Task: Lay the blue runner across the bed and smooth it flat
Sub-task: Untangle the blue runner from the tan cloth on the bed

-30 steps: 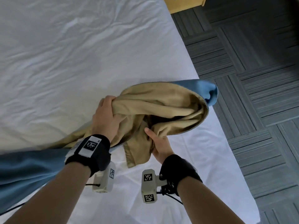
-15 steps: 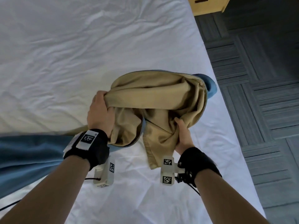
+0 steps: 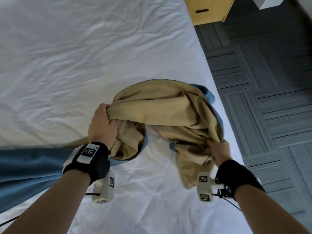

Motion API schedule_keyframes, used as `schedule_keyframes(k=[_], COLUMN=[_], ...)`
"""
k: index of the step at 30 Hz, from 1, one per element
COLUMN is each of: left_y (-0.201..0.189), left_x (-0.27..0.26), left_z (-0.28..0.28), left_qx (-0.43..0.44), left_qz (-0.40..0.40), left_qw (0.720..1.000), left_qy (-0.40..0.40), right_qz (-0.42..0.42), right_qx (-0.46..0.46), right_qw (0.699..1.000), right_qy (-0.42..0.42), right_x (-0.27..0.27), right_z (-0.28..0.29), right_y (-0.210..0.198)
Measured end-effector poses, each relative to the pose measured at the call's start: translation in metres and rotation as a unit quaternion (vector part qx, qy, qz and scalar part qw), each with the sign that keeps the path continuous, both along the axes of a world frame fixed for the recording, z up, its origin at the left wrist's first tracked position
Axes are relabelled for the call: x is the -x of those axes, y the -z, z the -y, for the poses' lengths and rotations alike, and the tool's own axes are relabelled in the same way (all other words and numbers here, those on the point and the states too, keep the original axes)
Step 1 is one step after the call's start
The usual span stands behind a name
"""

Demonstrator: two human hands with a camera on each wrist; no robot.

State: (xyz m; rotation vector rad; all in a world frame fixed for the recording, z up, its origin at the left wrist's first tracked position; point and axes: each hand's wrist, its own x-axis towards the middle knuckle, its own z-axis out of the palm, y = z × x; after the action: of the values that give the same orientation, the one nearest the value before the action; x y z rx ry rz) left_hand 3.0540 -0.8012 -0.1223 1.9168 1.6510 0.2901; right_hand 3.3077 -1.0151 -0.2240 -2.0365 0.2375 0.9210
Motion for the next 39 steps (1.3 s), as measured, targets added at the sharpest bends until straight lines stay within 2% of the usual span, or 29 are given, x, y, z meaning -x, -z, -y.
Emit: schedule_keyframes(k=[3, 6, 8, 11, 14, 17, 20, 23, 26, 30, 35, 37, 39], left_y=[-0.001, 0.008, 0.019, 0.036, 0.047, 0.051, 0.051, 0.052, 0.055, 0.065, 0.075, 0.077, 0.080], left_x=[-0.013, -0.034, -0.049, -0.065, -0.070, -0.065, -0.047, -0.015, 0.024, 0.079, 0.139, 0.158, 0.173], left_z=[0.009, 0.028, 0.041, 0.056, 0.067, 0.073, 0.074, 0.073, 0.074, 0.075, 0.067, 0.062, 0.055], left_qx=[0.003, -0.003, 0.035, 0.078, 0.075, 0.041, 0.014, 0.017, 0.056, 0.101, 0.123, 0.129, 0.140], left_qz=[-0.012, 0.003, 0.006, -0.043, -0.092, -0.111, -0.110, -0.059, -0.033, -0.023, -0.017, -0.018, -0.015], left_qw=[0.998, 0.983, 0.972, 0.960, 0.953, 0.954, 0.962, 0.977, 0.985, 0.988, 0.990, 0.990, 0.989], left_qy=[0.061, 0.181, 0.230, 0.264, 0.280, 0.274, 0.249, 0.204, 0.162, 0.115, 0.060, 0.051, 0.042], right_qz=[0.176, 0.340, 0.368, 0.320, 0.310, 0.328, 0.357, 0.398, 0.410, 0.430, 0.451, 0.429, 0.407], right_qx=[0.102, 0.146, 0.212, 0.343, 0.333, 0.258, 0.154, 0.051, -0.005, -0.023, -0.068, -0.026, 0.093], right_qw=[0.979, 0.928, 0.905, 0.862, 0.835, 0.827, 0.804, 0.752, 0.701, 0.659, 0.576, 0.570, 0.567], right_qy=[0.030, 0.043, -0.018, -0.191, -0.310, -0.376, -0.451, -0.523, -0.584, -0.617, -0.679, -0.700, -0.710], right_x=[-0.094, -0.169, -0.196, -0.195, -0.154, -0.092, -0.029, 0.026, 0.075, 0.129, 0.194, 0.220, 0.237], right_z=[0.026, 0.048, 0.060, 0.072, 0.066, 0.042, 0.009, -0.026, -0.057, -0.092, -0.119, -0.121, -0.119], right_y=[-0.031, -0.063, -0.073, -0.071, -0.056, -0.036, -0.025, -0.024, -0.026, -0.028, -0.029, -0.026, -0.019])
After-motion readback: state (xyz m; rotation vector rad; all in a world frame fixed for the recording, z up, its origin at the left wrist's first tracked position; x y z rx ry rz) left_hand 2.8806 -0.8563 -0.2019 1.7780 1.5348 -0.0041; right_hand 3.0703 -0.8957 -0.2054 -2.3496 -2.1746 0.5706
